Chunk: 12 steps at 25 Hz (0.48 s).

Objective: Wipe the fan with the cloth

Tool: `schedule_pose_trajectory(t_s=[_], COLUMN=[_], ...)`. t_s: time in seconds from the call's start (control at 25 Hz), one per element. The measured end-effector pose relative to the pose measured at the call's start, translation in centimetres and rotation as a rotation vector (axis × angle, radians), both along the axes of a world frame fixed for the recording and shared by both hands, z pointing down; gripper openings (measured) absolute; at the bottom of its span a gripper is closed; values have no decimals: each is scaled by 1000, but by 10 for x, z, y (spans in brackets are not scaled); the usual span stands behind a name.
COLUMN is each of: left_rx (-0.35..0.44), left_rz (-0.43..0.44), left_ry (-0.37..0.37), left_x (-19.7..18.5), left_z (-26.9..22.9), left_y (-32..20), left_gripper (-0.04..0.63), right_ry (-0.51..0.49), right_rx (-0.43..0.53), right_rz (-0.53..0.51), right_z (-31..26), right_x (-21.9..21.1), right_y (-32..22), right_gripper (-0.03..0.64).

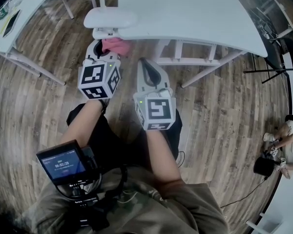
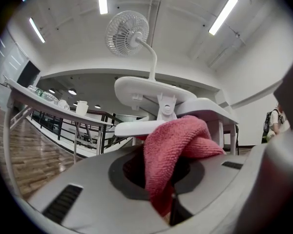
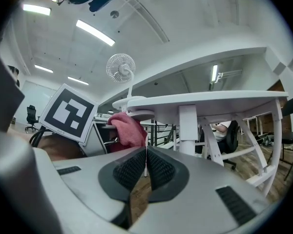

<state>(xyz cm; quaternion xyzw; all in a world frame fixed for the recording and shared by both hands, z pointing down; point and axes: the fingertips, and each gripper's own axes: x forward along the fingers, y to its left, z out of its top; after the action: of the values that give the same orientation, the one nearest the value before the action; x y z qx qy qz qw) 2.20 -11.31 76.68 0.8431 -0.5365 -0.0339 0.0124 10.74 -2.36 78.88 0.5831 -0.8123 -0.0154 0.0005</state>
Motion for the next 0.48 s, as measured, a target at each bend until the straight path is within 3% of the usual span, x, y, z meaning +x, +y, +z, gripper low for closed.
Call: schedule_pose_trajectory(t_s=[0.24,0.48], left_rx=[7,-58], left_rz=[-26,-46], left_ry=[10,64], left_x=[-8,-29], left_z=[1,6], left_y=[1,-1], left_gripper=[73,72], right_ry=[-12,-34], right_rx=[13,0], right_rz=[4,-15], right_z=[-8,-2], right_x=[8,-1], right_y=[-2,-5], right_gripper=[5,5])
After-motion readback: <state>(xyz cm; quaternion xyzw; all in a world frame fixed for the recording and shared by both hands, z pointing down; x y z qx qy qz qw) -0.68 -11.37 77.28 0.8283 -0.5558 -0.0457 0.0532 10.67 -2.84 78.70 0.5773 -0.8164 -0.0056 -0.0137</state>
